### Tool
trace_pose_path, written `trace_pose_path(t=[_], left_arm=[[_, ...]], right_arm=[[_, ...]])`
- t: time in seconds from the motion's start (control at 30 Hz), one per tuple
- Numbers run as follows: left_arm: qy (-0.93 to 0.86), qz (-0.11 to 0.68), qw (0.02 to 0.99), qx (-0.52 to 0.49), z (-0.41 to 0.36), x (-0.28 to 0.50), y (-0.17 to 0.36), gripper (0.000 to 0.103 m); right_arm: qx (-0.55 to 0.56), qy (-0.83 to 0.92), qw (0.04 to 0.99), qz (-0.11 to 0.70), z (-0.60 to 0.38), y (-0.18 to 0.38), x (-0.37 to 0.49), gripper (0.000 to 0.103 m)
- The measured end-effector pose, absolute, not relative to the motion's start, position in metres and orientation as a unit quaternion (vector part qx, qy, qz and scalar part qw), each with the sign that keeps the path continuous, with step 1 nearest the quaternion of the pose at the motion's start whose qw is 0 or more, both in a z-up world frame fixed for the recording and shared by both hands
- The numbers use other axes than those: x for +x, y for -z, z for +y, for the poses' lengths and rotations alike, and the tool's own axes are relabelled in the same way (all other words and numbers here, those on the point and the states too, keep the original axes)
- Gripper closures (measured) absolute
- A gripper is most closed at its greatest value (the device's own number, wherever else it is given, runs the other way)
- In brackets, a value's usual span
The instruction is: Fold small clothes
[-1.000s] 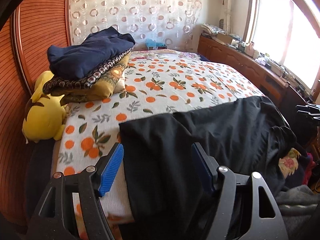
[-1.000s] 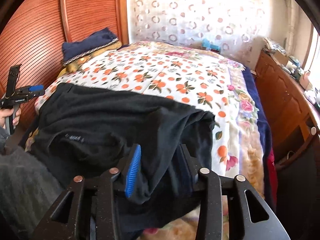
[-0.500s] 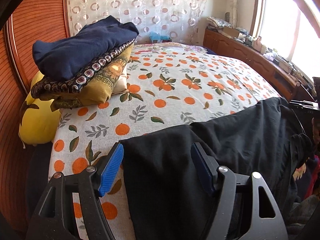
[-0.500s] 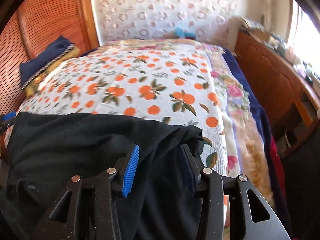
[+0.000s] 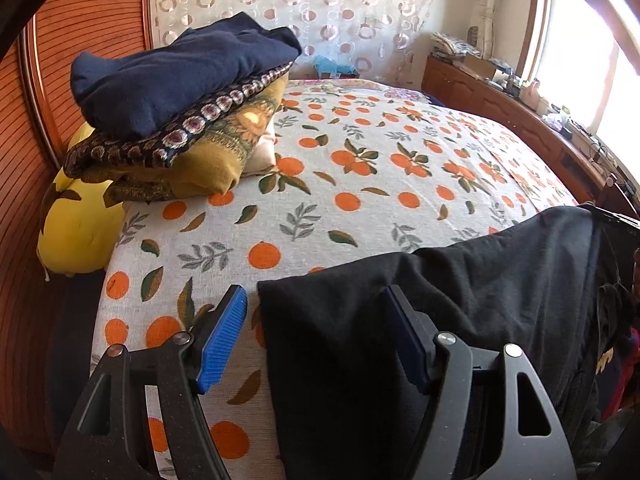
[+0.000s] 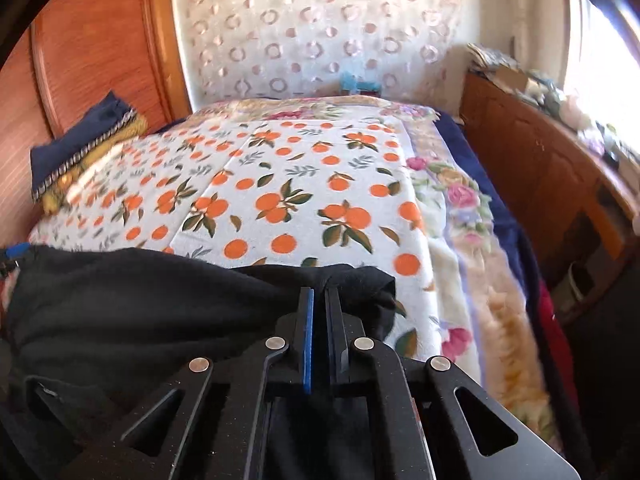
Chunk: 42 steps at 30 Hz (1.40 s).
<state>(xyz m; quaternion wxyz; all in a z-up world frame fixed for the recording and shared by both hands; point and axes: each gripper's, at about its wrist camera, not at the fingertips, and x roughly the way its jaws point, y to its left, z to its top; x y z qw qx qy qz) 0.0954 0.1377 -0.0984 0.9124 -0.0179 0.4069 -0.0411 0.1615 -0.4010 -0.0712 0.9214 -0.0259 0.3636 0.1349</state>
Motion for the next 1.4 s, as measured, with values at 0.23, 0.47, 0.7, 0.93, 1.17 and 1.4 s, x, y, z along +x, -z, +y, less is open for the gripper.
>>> trace_pose_path(t=[0.23,0.47,0.7,0.93,1.17,1.4], left_arm=[[0.026,0.414,0.910,-0.022,0.150,0.096,0.102,0.032],[0.052,0.415,0.907,-0.045,0.152,0.096,0.105,0.043],[0.053,0.415,0.908,-0.034,0.147,0.098,0.105,0.045],[0.061,0.416,0.907,-0.023,0.142,0.096,0.104,0.054],[0.059,0.418,0.906,-0.023,0.142,0.099,0.104,0.054],[0.069,0.415,0.907,-0.009,0.133,0.093,0.098,0.093]], right_arm=[[-0.039,-0.130,0.917,0.376,-0.395,0.078,0.166,0.096],[-0.036,-0.120,0.935,0.331,-0.399,0.062,0.163,0.036],[-0.058,-0.133,0.919,0.367,-0.401,0.087,0.187,0.035],[-0.039,-0.169,0.902,0.395,-0.408,0.095,0.194,0.035],[-0.044,-0.190,0.896,0.398,-0.402,0.093,0.187,0.044],[-0.049,-0.203,0.893,0.398,-0.395,0.089,0.174,0.087]])
